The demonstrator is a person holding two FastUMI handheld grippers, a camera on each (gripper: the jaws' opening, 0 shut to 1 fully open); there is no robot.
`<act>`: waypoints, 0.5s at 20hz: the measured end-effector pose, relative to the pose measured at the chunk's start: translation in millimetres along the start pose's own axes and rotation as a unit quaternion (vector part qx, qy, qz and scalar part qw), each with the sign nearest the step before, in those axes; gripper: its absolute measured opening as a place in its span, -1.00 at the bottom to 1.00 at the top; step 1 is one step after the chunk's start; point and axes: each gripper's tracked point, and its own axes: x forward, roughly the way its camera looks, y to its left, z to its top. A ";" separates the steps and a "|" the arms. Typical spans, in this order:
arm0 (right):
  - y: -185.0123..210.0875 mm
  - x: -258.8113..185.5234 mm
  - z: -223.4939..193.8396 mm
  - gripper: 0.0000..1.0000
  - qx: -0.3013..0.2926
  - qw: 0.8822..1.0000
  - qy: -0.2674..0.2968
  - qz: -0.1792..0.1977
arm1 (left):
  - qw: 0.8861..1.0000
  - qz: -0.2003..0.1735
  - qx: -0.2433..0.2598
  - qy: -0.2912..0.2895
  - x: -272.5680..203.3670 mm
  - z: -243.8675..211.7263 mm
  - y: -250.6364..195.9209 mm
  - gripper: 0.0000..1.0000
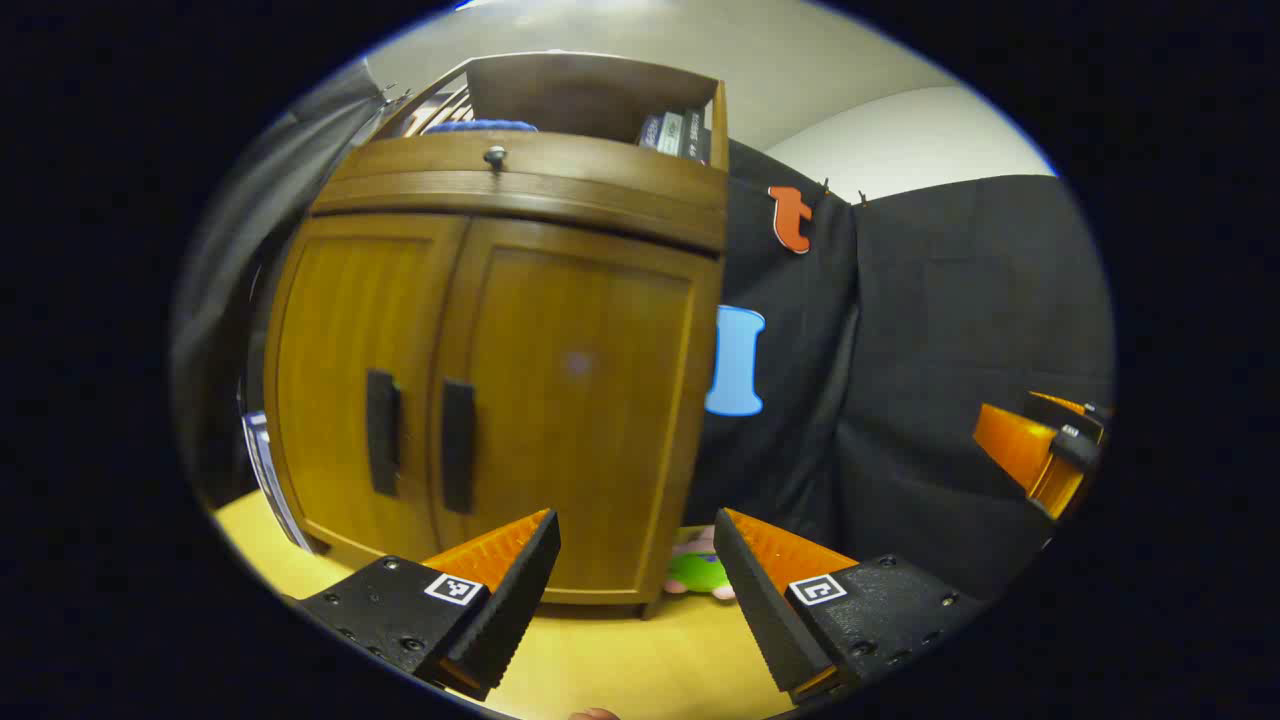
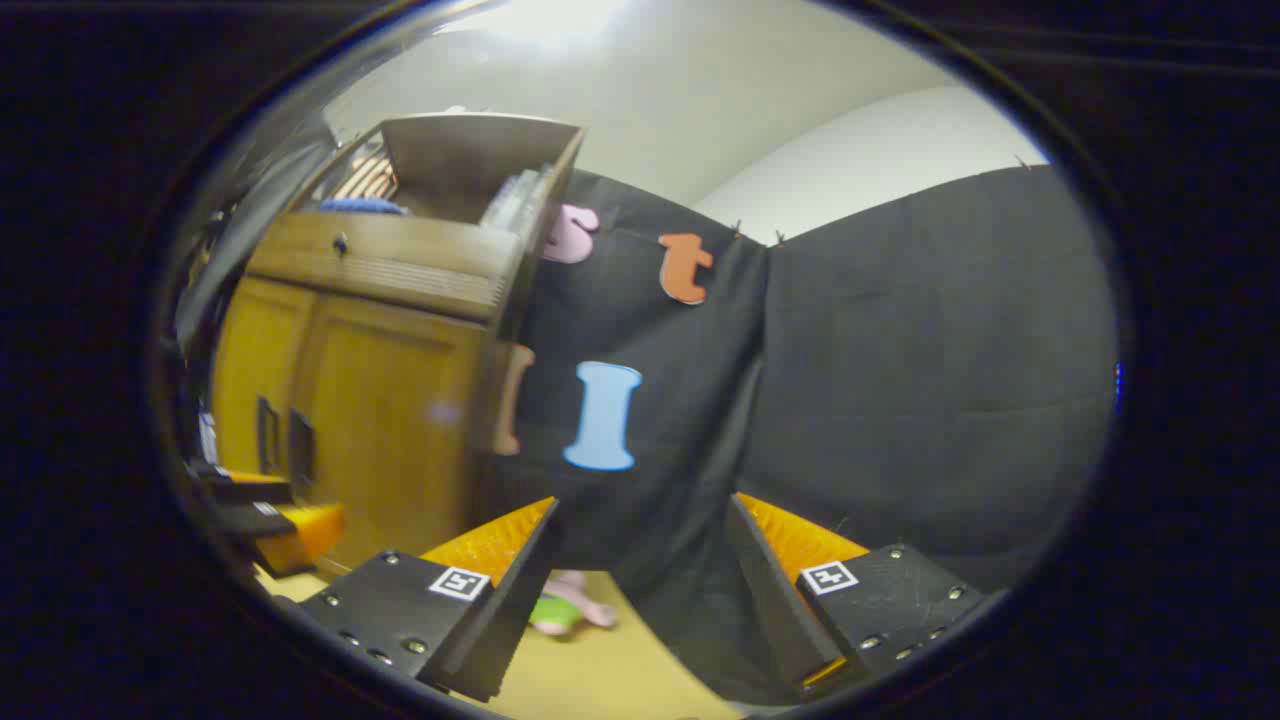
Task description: Open the right door of the double-door shoe cabinet with the right hand, and open the left door with the left hand.
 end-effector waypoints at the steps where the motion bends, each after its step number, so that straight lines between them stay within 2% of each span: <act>1: 34.4 -0.1 20.1 0.89 0.013 1.000 -0.007 0.013 | 1.000 0.006 0.011 -0.002 0.3 17.2 24.9 0.92; 3: 92.8 3.0 56.8 0.89 0.017 0.999 -0.034 0.038 | 0.999 0.022 0.019 -0.015 2.6 55.7 69.6 0.92; 5: 136.3 4.4 71.5 0.89 0.025 0.997 -0.045 0.058 | 0.998 0.036 0.011 -0.039 2.3 94.2 108.2 0.92; 6: 156.0 7.0 76.6 0.89 0.029 0.996 -0.049 0.070 | 0.998 0.041 0.010 -0.054 4.3 111.2 123.6 0.84; 7: 173.3 7.1 80.8 0.89 0.030 0.995 -0.051 0.079 | 0.997 0.043 0.014 -0.061 4.4 124.2 136.8 0.92; 10: 209.3 9.1 86.2 0.92 0.025 0.994 -0.056 0.096 | 0.997 0.040 0.014 -0.070 7.3 143.6 156.3 0.84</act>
